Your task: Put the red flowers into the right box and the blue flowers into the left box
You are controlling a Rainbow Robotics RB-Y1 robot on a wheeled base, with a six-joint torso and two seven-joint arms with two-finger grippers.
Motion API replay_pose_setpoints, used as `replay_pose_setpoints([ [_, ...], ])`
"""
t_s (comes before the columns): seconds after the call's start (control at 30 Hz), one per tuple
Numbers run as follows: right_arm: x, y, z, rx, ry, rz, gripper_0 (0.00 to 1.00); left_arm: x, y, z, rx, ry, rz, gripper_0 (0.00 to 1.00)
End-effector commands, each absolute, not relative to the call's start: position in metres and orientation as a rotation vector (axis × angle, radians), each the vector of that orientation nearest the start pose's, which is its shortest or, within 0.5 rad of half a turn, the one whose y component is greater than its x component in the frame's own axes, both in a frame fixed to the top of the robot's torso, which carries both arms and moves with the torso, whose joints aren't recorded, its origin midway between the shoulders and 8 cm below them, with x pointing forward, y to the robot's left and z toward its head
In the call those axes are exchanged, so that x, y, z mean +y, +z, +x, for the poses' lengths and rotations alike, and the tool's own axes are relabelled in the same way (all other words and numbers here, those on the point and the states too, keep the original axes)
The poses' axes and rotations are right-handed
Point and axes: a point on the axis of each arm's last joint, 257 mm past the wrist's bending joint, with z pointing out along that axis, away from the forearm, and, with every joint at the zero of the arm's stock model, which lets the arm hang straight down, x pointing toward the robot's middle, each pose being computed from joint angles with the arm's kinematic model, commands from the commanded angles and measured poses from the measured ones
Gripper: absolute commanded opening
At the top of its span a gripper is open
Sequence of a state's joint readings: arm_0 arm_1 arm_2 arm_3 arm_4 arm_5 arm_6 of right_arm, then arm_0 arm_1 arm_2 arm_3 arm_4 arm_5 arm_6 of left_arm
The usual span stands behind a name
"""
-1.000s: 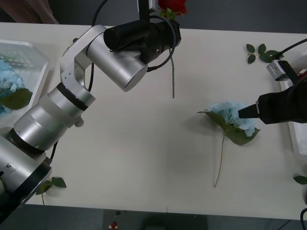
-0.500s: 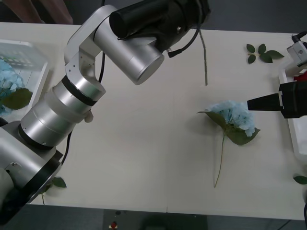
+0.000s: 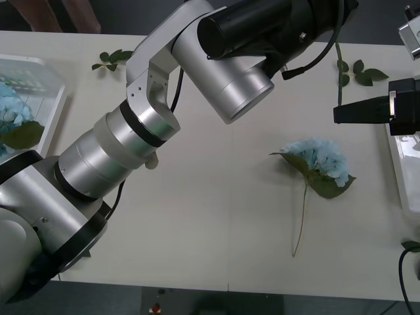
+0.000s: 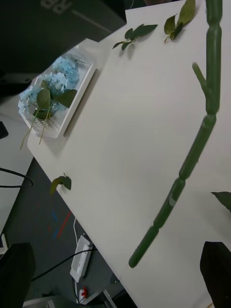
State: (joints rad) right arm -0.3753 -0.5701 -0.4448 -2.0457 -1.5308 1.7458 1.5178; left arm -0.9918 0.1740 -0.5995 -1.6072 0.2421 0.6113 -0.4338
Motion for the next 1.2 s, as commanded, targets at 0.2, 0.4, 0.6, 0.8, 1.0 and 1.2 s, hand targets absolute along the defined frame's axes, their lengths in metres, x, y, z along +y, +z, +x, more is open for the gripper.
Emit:
replay_pose_setpoints([
  [0.2,-0.174,-0.022,0.401,2.068,0.987,-0.641,1.00,-0.208,0.116,0.496,1.538,-1.280,0.174,0.00],
  [0.4,-0.176,-0.020,0.411,2.066,0.991,-0.627,1.00,-0.205,0.127,0.497,1.508,-1.339,0.111,0.00],
  [0.6,-0.176,-0.013,0.423,2.033,0.981,-0.594,0.70,-0.205,0.126,0.498,1.509,-1.341,0.104,0.00],
  [0.8,-0.176,-0.012,0.427,2.028,0.989,-0.578,0.00,-0.205,0.126,0.498,1.508,-1.340,0.104,0.00],
  [1.0,-0.177,-0.011,0.427,2.025,0.992,-0.575,0.00,-0.205,0.126,0.498,1.507,-1.339,0.105,0.00],
  [1.2,-0.178,-0.010,0.427,2.024,0.993,-0.568,0.00,-0.205,0.126,0.498,1.507,-1.336,0.107,0.00],
])
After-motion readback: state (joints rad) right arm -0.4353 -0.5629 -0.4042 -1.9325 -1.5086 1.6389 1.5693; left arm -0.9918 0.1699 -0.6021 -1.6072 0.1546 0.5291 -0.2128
